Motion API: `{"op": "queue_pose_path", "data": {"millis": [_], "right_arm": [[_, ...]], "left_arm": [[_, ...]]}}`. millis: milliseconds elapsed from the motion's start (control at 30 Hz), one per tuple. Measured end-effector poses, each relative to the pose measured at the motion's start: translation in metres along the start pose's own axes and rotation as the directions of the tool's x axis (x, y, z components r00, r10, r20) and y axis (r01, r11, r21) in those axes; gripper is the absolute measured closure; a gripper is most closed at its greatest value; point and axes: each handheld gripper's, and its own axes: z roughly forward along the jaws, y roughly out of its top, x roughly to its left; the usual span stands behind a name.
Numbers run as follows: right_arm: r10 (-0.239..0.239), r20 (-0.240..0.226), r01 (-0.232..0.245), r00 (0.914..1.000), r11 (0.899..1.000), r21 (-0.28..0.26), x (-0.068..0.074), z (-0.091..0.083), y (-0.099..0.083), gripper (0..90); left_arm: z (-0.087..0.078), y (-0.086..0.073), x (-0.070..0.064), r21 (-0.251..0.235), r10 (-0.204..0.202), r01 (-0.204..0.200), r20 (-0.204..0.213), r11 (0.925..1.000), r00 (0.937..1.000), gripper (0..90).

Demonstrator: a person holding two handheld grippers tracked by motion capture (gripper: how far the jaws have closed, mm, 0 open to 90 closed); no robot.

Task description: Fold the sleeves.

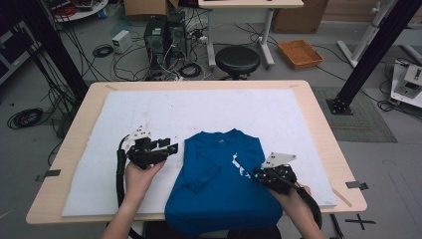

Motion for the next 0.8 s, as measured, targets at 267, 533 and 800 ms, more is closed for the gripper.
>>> {"op": "queue_pose_path", "data": {"millis": [267,533,800], "right_arm": [[0.025,-0.038,-0.026,0.9990,0.999,-0.034,0.003,-0.002,0.007,73.7],[0.011,0.038,-0.014,0.9992,0.998,0.069,0.002,0.031,0.017,72.6],[-0.035,-0.005,0.035,0.9994,0.997,0.067,0.011,0.039,0.024,89.6]], "left_arm": [[0.000,0.000,-0.001,-0.006,0.000,0.000,0.008,1.0000,1.0000,50.8],[0.002,0.000,-0.003,0.007,0.009,-0.009,0.005,0.9999,0.9999,50.3],[0.004,-0.001,-0.003,0.020,0.002,-0.001,-0.011,0.9998,0.9999,50.1]]}}
